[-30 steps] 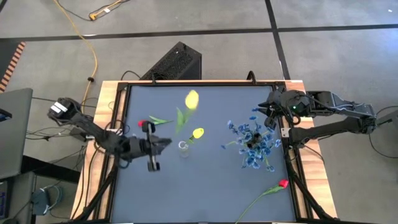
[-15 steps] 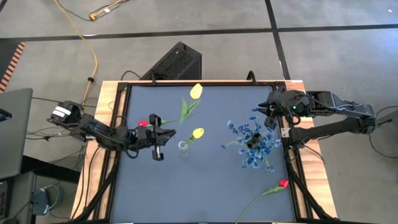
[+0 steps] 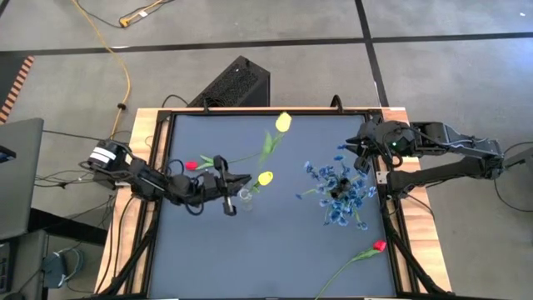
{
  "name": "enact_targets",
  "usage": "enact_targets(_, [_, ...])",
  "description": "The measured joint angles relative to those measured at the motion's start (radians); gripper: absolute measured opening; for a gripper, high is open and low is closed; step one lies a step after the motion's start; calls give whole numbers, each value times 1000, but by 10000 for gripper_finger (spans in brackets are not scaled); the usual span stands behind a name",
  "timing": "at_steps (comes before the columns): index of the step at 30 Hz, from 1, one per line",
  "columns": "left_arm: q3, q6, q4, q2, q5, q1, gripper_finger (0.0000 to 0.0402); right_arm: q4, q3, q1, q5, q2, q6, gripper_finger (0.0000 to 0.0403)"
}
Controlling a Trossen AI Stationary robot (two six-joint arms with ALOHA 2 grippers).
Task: Sort flowers into vase by color
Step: Put the yellow flower into the transparent vase
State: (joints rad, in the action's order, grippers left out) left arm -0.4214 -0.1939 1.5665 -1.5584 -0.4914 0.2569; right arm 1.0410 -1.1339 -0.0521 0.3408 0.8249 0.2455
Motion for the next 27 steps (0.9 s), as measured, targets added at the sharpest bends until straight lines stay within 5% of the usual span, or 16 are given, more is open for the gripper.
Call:
enact_targets(7, [0, 0, 0, 60, -12, -8, 0, -73, 0, 0, -1, 0, -41, 116])
enact_targets(15, [-18, -7, -3, 174, 115, -77, 0, -497, 0, -3, -148, 52, -245, 116])
enact_targets(20, [-61, -19, -10, 185, 158, -127, 0, -682, -42, -9, -222, 163, -328, 116])
enact_targets(27, [-154, 0, -177, 185, 200, -203, 0, -656, -249, -80, -405, 371, -333, 120])
